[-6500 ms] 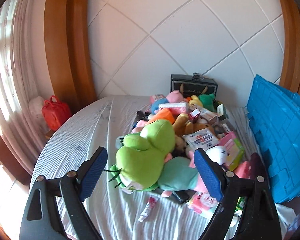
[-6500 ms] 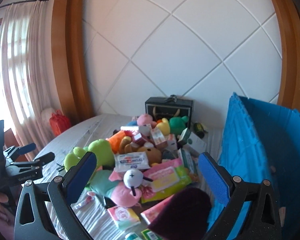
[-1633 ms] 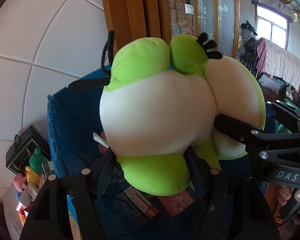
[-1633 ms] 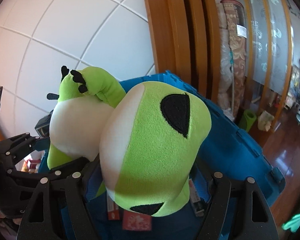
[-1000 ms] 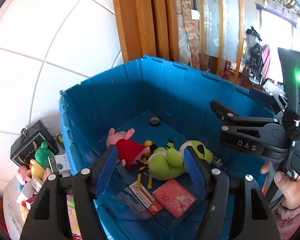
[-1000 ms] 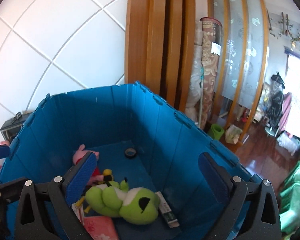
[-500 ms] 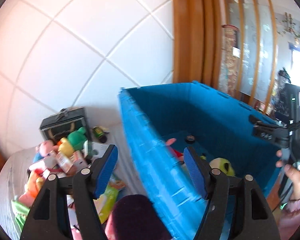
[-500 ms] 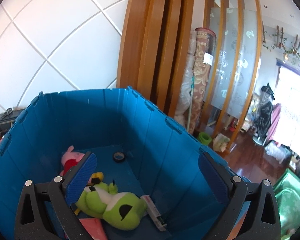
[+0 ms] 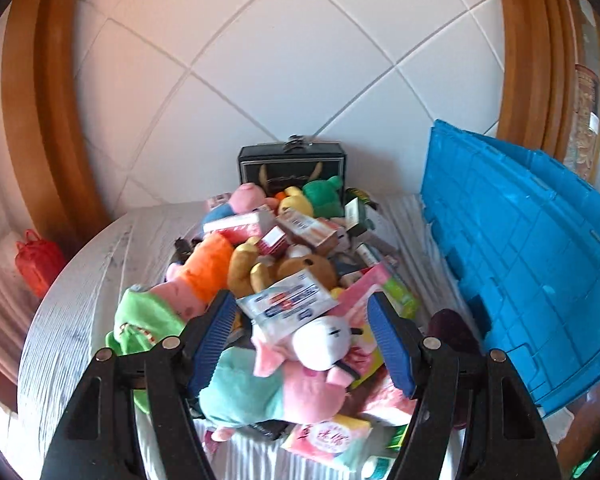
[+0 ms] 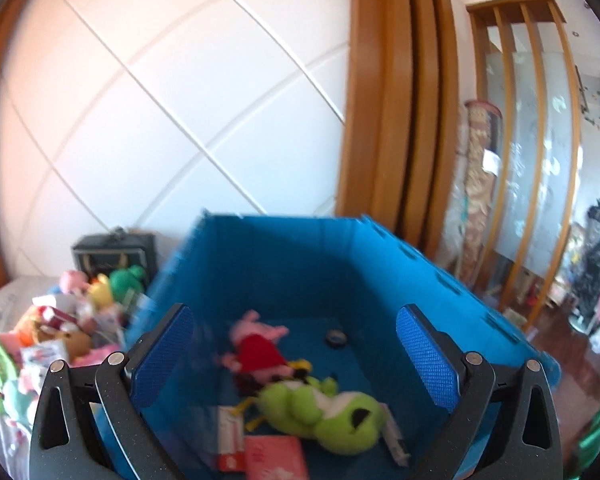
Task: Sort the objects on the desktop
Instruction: 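Move both tools back toward the pile on the bed, then grasp the pink ointment tube with the left tool while the right tool grasps the white pill bottle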
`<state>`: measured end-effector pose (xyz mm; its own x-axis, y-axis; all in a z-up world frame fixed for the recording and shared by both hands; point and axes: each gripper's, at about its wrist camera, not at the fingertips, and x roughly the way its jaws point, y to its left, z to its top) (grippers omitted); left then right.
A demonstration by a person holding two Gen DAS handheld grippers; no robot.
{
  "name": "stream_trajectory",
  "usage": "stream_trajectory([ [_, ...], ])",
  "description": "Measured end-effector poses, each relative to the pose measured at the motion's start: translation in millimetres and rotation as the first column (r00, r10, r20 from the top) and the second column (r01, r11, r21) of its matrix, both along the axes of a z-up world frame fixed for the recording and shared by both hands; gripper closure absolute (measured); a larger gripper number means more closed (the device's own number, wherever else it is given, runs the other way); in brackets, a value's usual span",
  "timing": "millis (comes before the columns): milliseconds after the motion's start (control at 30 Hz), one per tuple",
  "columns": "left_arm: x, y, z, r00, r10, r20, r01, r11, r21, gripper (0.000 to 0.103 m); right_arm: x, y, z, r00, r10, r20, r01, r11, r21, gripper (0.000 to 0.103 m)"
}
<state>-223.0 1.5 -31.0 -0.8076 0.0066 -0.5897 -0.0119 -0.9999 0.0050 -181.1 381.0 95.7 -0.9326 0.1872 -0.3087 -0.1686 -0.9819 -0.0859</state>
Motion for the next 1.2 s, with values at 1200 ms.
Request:
stream_trajectory([
  [1200,22.1,-129.8,-237.8,0.895,-0.018,0.445,0.025,1.0,-0.01,0.035,17.8,-207.9,-279.6,0.716,0.379,0.586,-0.324,0.924,-0.202,0.0],
])
